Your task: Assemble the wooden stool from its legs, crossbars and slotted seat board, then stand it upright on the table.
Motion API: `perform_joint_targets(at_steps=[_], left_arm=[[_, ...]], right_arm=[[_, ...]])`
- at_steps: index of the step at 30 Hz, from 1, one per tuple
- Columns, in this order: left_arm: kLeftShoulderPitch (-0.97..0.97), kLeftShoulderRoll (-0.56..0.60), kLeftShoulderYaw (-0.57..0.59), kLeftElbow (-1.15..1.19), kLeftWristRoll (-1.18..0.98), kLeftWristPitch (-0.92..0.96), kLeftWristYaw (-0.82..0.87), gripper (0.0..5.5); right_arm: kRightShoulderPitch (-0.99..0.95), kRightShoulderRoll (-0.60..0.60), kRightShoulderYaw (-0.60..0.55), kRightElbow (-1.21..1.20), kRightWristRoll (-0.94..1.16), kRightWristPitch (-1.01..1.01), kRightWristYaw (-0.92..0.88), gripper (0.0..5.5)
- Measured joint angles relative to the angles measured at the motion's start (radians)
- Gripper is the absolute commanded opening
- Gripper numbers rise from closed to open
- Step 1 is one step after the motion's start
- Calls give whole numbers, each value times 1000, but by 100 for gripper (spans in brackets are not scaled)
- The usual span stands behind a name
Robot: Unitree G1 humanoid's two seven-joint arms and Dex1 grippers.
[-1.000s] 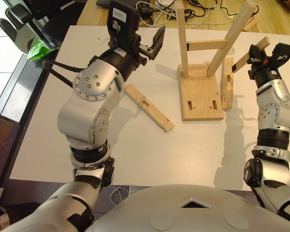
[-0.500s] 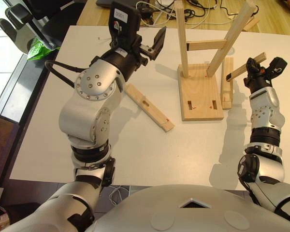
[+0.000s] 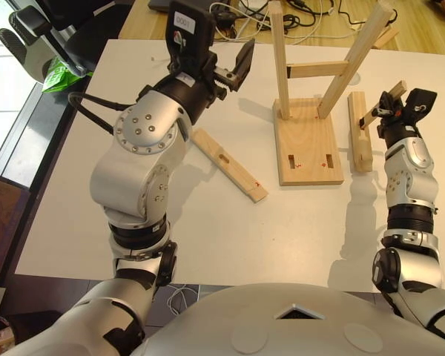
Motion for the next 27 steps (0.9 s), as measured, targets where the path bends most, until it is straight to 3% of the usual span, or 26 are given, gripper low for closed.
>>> perform_joint_targets(at_steps=[10, 20, 27], left_arm=[[28, 2, 18, -52, 1, 23, 39, 369], [32, 20, 31, -46, -4, 31, 13, 369], [-4, 45, 31, -32, -5, 31, -24, 369]], right_arm=[[280, -137, 14, -299, 4, 105, 137, 39], [383, -128, -59, -95, 89, -293, 220, 39], [380, -125, -48, -12, 95, -420, 235, 39]])
